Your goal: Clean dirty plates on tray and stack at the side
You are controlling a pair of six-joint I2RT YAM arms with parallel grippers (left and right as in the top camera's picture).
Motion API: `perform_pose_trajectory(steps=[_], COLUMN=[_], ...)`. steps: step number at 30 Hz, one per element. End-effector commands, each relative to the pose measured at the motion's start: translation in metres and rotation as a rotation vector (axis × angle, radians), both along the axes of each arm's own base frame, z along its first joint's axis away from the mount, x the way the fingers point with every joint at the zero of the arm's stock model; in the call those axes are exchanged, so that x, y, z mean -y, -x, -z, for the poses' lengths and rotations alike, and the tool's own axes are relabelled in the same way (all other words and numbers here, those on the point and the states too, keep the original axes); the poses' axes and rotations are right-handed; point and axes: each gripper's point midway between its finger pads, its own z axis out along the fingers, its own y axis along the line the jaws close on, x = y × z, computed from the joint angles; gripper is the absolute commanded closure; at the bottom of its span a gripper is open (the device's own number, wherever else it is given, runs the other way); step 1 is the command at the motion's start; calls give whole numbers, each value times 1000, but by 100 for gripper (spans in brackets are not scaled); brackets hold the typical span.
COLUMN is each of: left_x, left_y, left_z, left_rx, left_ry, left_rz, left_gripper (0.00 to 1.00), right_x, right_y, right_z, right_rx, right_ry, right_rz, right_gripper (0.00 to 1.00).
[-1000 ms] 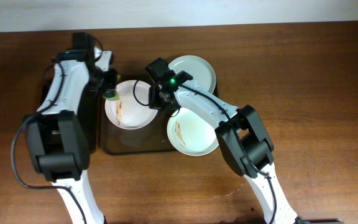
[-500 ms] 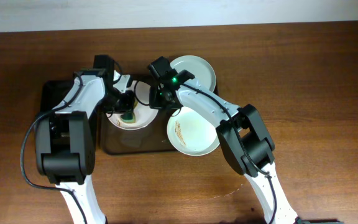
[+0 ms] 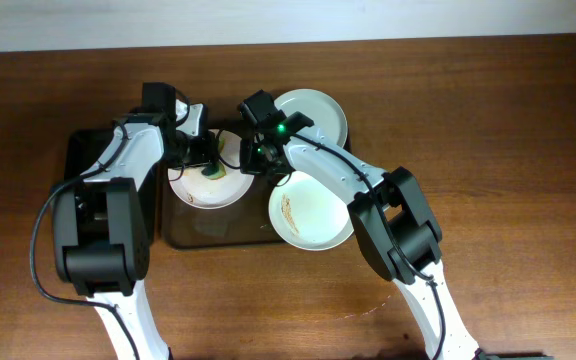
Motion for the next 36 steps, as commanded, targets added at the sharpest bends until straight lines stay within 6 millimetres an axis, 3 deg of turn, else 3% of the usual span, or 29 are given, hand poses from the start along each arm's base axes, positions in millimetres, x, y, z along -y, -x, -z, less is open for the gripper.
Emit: perform_pose_trajectory(steps=[1, 4, 6, 8, 10, 12, 14, 15, 16, 20, 22, 23, 26, 28, 31, 34, 36], left_x=[-74, -75, -58, 3, 3, -18, -68, -86, -99, -94, -107, -122, -139, -147, -157, -170, -178], left_y=[-7, 30, 61, 59, 36, 13, -8, -9, -6, 2, 1, 1, 3, 2, -10, -12, -10], left_z=[20, 28, 30, 13, 11, 16, 17, 7, -9, -90, -125, -129, -127, -127, -118, -103, -92], left_rx=[-31, -181, -306, -259, -158, -85, -26, -33, -58, -137, -122, -120, -132, -127, -85, -79, -88], left_ry=[-320, -363, -299, 47, 49, -68, -324, -426, -505, -468, -456, -450, -449, -447, -444, -442, -425], left_rz=[-265, -240, -180, 22, 25, -59, -224, -252, -267, -242, -277, -311, -348, -367, -395, -425, -442], left_gripper=[99, 99, 99, 99, 99, 99, 99, 99, 99, 99, 99, 99, 99, 99, 99, 99, 99], right_x=[2, 1, 0, 0, 0, 0, 0, 1, 1, 1, 0, -2, -1, 7, 38, 53, 45], right_y=[0, -1, 0, 0, 0, 0, 0, 1, 1, 1, 0, -4, -5, -12, -11, 3, 14], right_z=[10, 9, 9, 9, 9, 9, 9, 9, 9, 9, 2, -13, -23, -61, -148, -193, -214], right_rx=[-15, -10, -15, -15, -15, -15, -16, -19, -19, -17, 2, 42, 61, 141, 436, 706, 833], right_ry=[9, 5, -2, -3, -2, -2, -1, 1, 1, 4, 0, -7, -5, 46, 365, 776, 884], right_rz=[0, 0, -4, -4, -4, -4, -4, -4, -4, -15, -30, -59, -69, -83, -96, 3, 55], right_gripper=[96, 96, 96, 96, 96, 96, 96, 96, 96, 96, 96, 96, 96, 96, 96, 96, 96])
